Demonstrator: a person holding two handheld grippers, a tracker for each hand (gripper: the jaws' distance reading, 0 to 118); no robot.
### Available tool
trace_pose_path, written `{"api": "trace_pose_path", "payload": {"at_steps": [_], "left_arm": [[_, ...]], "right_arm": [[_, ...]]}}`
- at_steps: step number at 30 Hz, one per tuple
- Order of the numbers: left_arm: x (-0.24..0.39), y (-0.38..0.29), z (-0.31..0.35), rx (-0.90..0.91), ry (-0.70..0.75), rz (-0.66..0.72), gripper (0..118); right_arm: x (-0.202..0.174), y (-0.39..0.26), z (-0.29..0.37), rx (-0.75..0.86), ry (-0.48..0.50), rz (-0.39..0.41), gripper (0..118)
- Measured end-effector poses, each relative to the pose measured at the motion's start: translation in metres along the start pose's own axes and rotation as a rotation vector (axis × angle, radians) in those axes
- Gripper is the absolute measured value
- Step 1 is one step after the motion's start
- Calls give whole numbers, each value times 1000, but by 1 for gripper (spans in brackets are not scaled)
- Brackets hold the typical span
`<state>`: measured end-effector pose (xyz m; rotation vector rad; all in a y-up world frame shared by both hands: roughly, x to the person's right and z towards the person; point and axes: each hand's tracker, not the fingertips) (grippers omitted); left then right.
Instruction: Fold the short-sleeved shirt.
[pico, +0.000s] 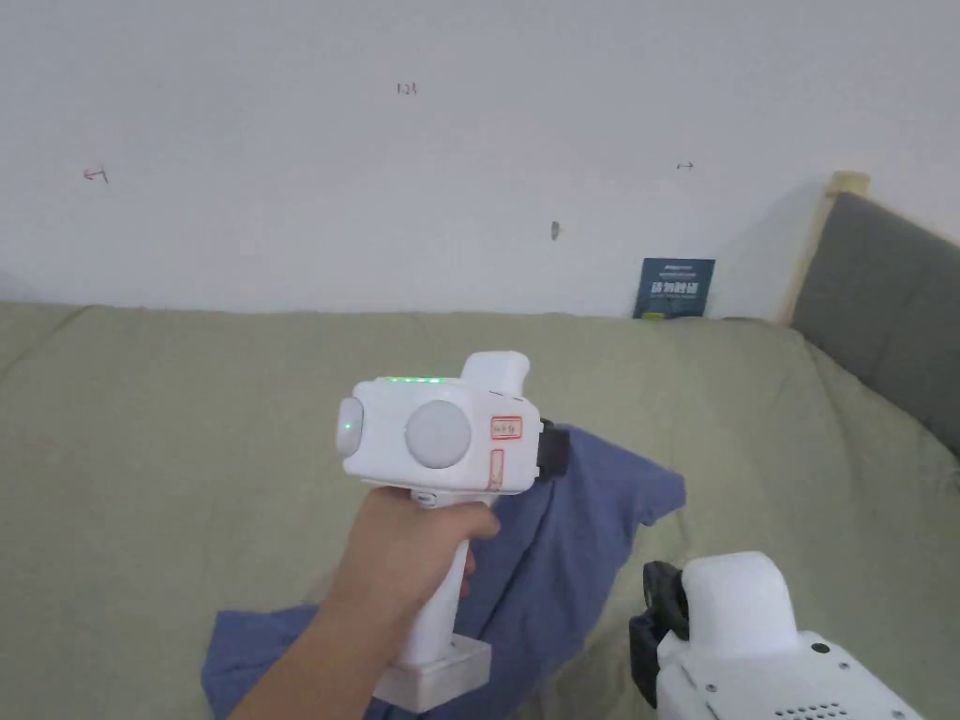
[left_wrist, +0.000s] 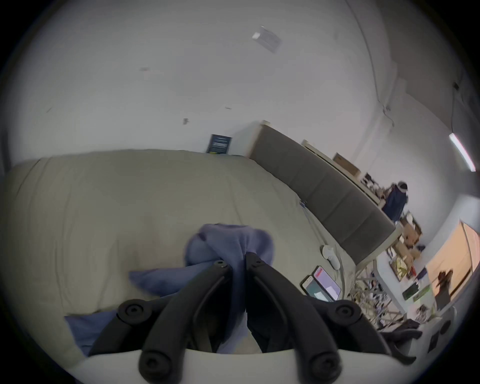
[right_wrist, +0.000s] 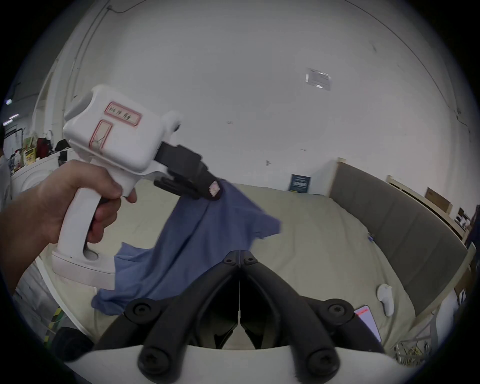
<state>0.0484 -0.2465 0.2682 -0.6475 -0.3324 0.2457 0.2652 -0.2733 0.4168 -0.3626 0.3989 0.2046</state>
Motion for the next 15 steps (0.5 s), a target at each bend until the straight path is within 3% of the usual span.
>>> {"api": "trace_pose_path", "payload": {"at_steps": [8,13,14,15], "left_arm": [[19,-89,-159,-332,78,20,8],[12,-130,-187,-389,66,106,11],[12,-131,-183,-373,61,103,30],[12,-130,-175,-341,31,88,64]], "right_arm": [[54,-30,-8,-61,-82,-53,1],[72,-38,-8,-79,-112,-68,1],[74,-38,-7,-79,-116,-66,1],[74,-39,-6,-78,-118,-63,2]]}}
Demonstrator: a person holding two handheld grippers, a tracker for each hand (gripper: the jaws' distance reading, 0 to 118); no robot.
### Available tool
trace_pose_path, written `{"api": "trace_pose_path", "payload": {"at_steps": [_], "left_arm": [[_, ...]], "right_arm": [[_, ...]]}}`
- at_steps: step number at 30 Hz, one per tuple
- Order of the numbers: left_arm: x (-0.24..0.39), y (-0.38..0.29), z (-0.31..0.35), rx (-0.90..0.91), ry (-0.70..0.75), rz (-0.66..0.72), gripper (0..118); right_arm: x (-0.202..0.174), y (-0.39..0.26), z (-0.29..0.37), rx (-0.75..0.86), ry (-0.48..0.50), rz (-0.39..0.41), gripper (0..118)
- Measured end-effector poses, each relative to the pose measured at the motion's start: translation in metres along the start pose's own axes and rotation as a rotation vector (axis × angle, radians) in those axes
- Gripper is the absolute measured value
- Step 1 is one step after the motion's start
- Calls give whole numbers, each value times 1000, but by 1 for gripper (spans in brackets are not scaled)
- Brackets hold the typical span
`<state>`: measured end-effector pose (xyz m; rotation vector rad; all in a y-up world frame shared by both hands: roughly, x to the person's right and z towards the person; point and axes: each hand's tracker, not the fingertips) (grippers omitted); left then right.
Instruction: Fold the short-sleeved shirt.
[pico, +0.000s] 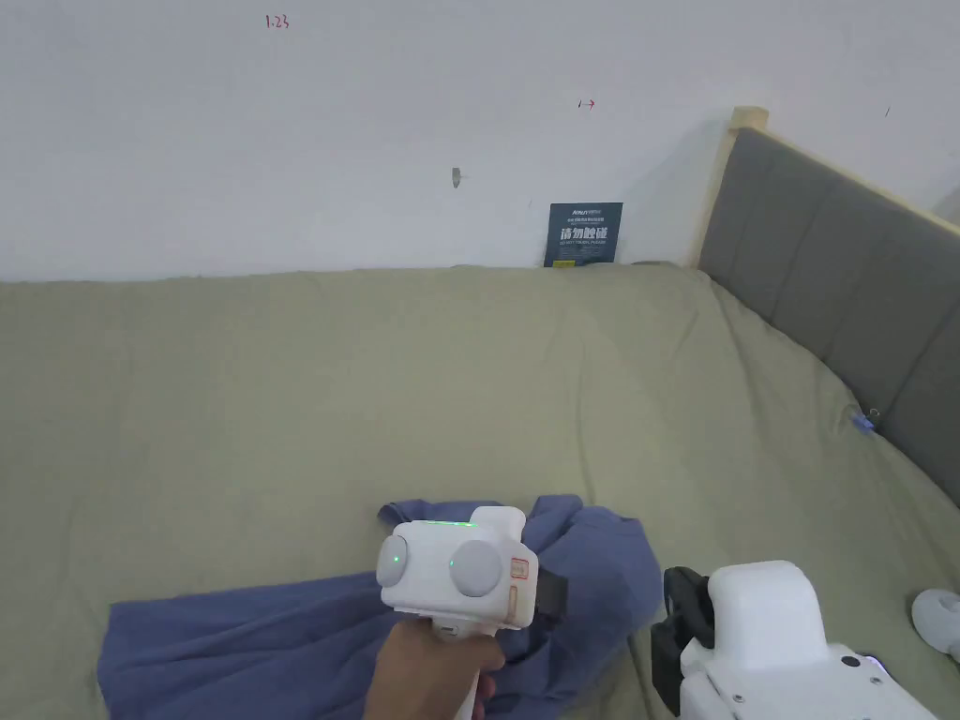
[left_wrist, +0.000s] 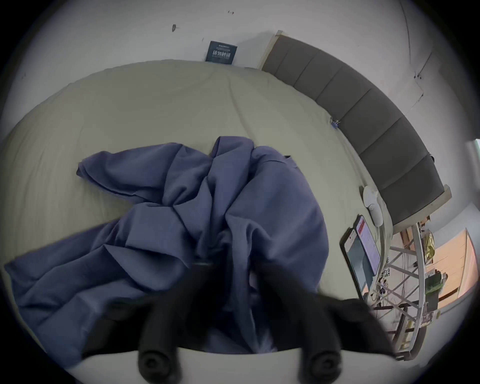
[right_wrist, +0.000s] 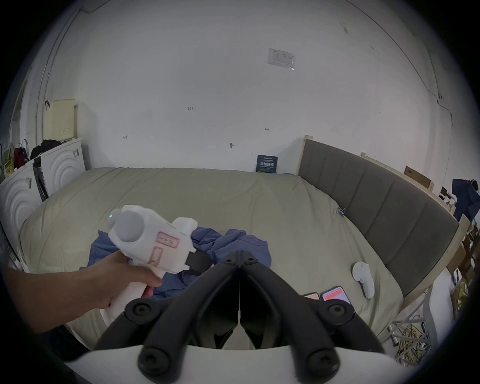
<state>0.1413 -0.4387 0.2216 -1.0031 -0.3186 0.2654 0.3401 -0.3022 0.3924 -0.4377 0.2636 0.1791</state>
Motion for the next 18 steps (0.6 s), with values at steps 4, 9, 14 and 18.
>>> {"api": "trace_pose_path", "payload": {"at_steps": [4,9,14,18], "left_arm": [[3,-37,73,158,-48,-53,118],[-21,-123,159,248,45,-26,115],[-85,-188,197,148,240,57,0],[-150,-167,221,152,337,126,0]], "right_arm": [[-4,-6,9,-2,5,15,3],[-21,-21,18,-10,37,13,3],[-47,-30,17,-36,87,19,3],[-63,-31,15,-45,120,32,3]]}}
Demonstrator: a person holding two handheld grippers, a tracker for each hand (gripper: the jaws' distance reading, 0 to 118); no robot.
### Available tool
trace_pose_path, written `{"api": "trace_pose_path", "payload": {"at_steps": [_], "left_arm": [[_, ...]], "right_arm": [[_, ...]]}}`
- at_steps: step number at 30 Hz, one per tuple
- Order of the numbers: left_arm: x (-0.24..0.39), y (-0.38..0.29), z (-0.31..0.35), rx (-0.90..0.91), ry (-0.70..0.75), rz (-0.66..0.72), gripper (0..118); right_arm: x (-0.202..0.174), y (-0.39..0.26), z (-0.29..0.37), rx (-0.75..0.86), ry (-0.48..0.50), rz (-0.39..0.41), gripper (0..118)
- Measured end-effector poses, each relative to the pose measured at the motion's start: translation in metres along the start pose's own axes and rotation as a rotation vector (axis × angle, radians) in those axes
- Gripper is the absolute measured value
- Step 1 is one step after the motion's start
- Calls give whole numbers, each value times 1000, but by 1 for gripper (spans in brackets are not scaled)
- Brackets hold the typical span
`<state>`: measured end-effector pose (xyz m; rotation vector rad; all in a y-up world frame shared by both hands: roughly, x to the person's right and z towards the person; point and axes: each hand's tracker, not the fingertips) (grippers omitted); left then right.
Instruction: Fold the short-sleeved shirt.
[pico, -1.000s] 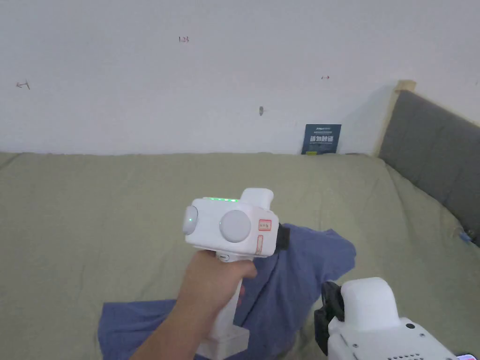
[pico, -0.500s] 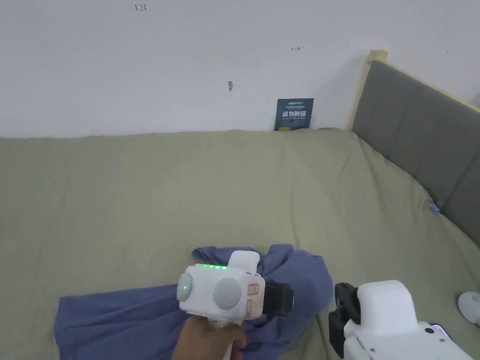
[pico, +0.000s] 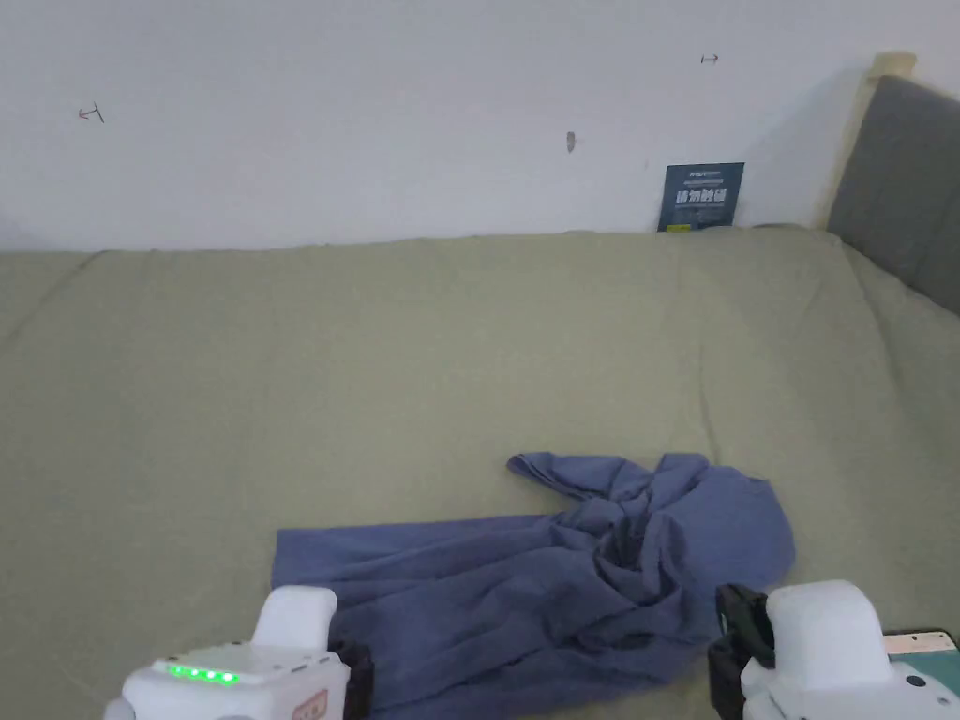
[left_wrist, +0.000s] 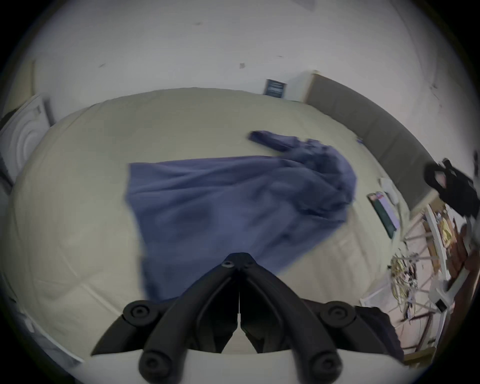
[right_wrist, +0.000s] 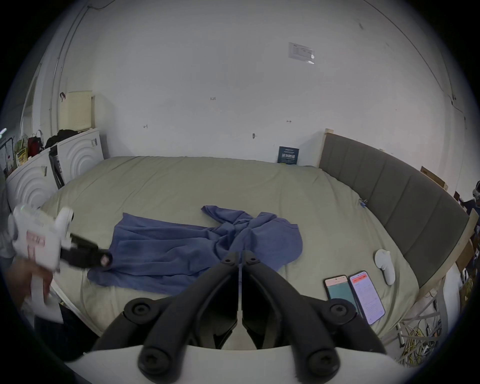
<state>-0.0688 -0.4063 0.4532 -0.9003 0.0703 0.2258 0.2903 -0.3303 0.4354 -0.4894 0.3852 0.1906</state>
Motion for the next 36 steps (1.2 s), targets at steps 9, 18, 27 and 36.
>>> {"api": "trace_pose_path", "payload": {"at_steps": [9,18,27,36], "left_arm": [[-84,116,-96,-65,245,-74,117],[-66,100,-147,-94,297,-197,112],[-58,94,-121,-69,89,-75,6],[-59,97,-60,38,-44,-7,6]], "right_arm": [[-16,1,-18,-30,24,33,3],[0,-2,-35,-75,-15,30,3],[8,-5,-37,-94,-8,-8,3],[61,-5,-76,-157,-22,-60,3]]}}
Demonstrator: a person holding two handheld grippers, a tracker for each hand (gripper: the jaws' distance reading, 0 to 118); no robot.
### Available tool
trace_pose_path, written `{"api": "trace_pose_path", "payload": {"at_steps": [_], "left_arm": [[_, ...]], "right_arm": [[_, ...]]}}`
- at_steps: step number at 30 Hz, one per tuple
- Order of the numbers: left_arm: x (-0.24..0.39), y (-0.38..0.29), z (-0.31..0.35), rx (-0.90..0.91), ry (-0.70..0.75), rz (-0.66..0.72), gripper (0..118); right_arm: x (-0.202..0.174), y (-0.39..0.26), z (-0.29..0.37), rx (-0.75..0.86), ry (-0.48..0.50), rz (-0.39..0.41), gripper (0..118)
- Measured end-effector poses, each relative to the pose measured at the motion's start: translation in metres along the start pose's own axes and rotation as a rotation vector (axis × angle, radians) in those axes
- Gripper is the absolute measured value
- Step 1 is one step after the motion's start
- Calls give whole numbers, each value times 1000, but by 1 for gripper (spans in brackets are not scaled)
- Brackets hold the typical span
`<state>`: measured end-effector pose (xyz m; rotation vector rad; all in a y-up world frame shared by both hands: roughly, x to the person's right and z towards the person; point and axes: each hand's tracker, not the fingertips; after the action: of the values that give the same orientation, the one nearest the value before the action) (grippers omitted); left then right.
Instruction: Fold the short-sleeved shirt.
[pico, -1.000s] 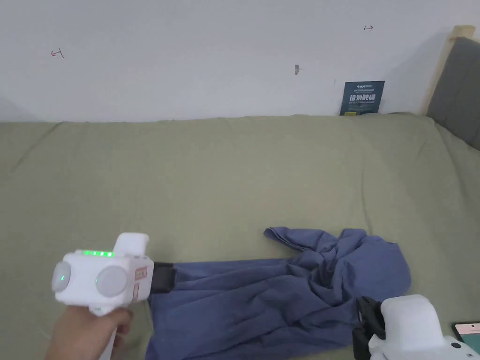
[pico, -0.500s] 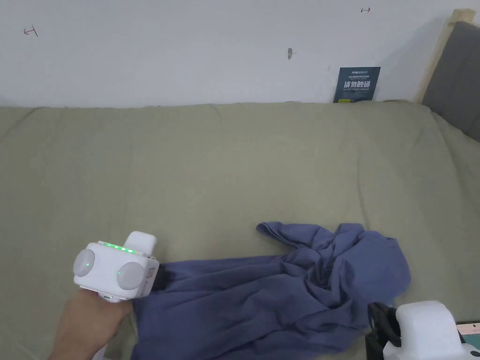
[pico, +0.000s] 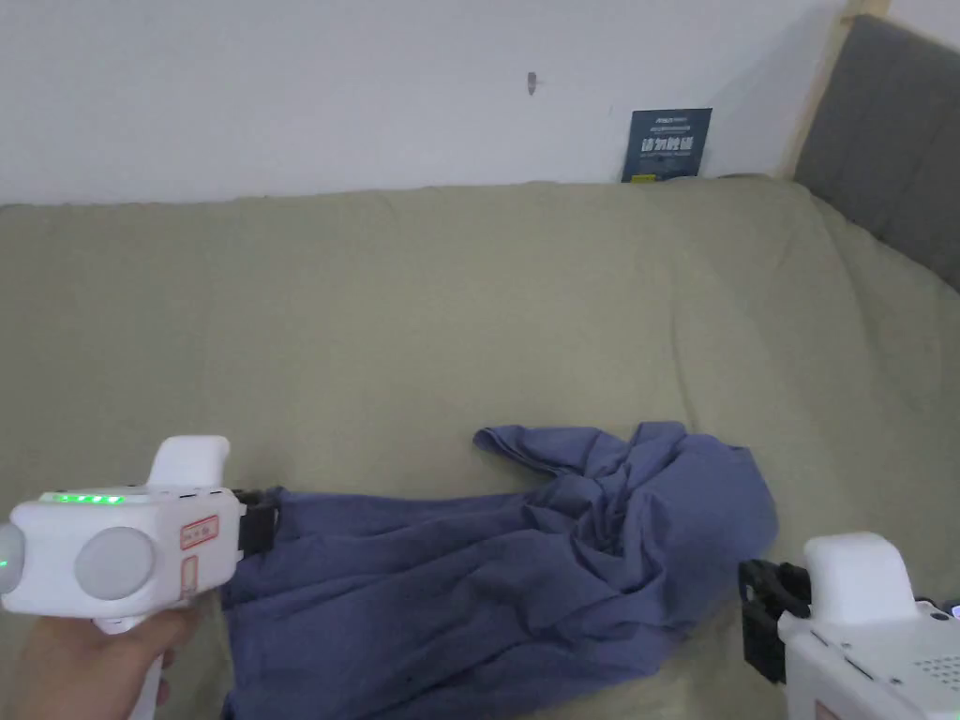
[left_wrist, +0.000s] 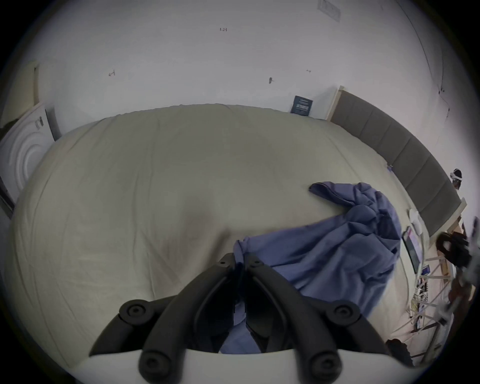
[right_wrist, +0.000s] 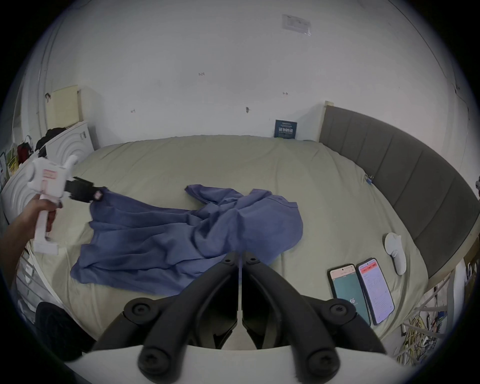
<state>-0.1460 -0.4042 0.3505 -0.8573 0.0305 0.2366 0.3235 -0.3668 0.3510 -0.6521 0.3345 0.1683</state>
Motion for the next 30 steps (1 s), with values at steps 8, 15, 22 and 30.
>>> {"api": "trace_pose_path", "payload": {"at_steps": [8,15,22,30], "left_arm": [[7,-5,22,127,32,17,5],[7,-3,18,100,1,39,5],[-1,-3,8,98,-11,64,5],[-6,-8,-7,74,38,43,5]], "right_arm": [[108,42,-105,-165,-125,-127,3],[152,60,-202,-353,-15,-330,117],[128,59,-246,-350,-101,-267,112],[111,52,-223,-290,-54,-249,7]]}}
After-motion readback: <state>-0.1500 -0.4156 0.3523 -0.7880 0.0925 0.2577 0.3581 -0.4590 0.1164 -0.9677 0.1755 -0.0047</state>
